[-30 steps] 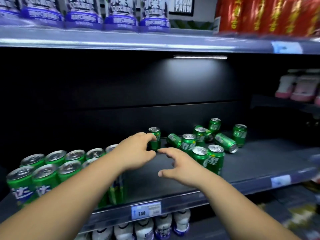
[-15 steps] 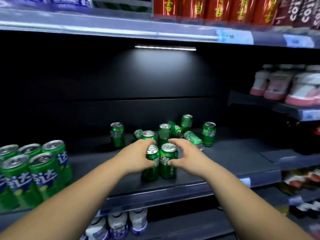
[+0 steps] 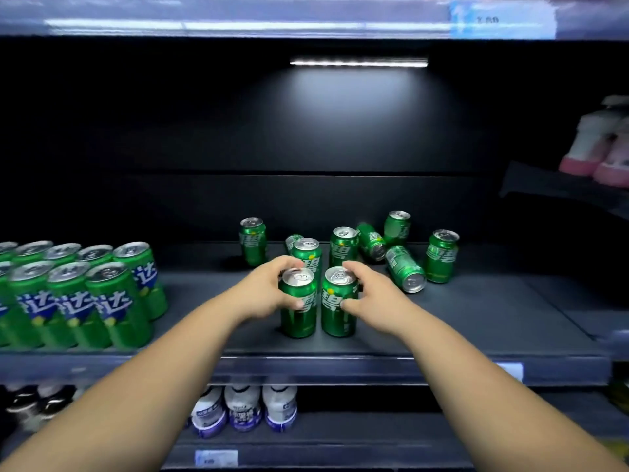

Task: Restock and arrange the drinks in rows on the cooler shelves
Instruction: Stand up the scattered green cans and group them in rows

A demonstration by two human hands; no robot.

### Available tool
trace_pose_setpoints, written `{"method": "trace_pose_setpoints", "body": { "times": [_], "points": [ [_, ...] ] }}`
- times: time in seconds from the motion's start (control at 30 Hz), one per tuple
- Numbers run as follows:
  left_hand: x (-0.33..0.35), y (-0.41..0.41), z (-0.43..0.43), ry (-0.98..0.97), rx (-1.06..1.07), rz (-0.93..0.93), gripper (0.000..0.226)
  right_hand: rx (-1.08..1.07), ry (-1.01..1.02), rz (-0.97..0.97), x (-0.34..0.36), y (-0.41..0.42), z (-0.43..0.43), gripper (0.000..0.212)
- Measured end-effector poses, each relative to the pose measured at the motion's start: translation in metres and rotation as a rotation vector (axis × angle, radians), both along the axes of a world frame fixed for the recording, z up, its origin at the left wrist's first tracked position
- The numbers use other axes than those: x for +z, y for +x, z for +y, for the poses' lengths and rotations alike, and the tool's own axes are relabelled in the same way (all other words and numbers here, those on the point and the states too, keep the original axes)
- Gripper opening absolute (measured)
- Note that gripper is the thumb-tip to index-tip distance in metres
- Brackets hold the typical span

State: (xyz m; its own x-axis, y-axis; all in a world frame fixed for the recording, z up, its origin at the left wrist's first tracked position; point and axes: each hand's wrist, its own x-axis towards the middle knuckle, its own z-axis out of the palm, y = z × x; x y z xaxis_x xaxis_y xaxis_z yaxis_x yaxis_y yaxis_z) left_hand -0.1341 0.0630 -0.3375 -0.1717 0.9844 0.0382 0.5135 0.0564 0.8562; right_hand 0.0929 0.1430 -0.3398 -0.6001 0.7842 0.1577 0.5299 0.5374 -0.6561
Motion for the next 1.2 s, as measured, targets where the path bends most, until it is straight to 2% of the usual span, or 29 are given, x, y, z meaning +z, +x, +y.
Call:
{"method": "trace_pose_setpoints", "body": {
  "times": [0.1,0.23,0.3,0.4,0.53,0.63,0.8,0.9,1.07,1.2],
  "points": [
    [0.004,-0.001,-0.002,-0.032,-0.045,-0.051,0.069,-0.010,0.000,0.040,-0.003,0.000,0.002,0.077],
    [0.001,0.011,-0.010,-0.036,-0.018,0.031,0.079,0.037,-0.067,0.059,-0.006,-0.005,0.008,0.074],
    [-0.002,0.016,-0.013,-0.041,-0.012,0.124,0.085,0.086,-0.115,0.048,-0.006,-0.006,0.007,0.087],
    [-0.006,0.023,-0.015,-0.021,0.004,0.234,0.098,0.027,-0.136,0.057,-0.007,-0.008,0.003,0.104],
    [-0.009,0.027,-0.017,0.027,0.039,0.292,0.093,0.031,-0.182,0.122,-0.010,-0.005,0.007,0.090],
    [-0.011,0.024,-0.017,0.044,0.038,0.312,0.091,0.058,-0.121,0.064,-0.009,-0.005,0.006,0.086],
    [-0.017,0.022,-0.016,0.078,0.042,0.324,0.092,0.015,-0.037,0.063,-0.014,-0.010,0.005,0.074],
    [-0.019,0.021,-0.014,0.084,0.060,0.323,0.093,0.000,-0.030,0.070,-0.015,-0.010,0.004,0.073],
    [-0.010,0.006,-0.014,-0.033,0.016,0.221,0.081,-0.008,-0.035,0.088,-0.014,-0.012,0.002,0.073],
    [-0.004,-0.009,-0.022,-0.087,-0.047,0.202,0.080,0.027,-0.057,0.085,-0.012,-0.019,-0.004,0.069]
  ]
}}
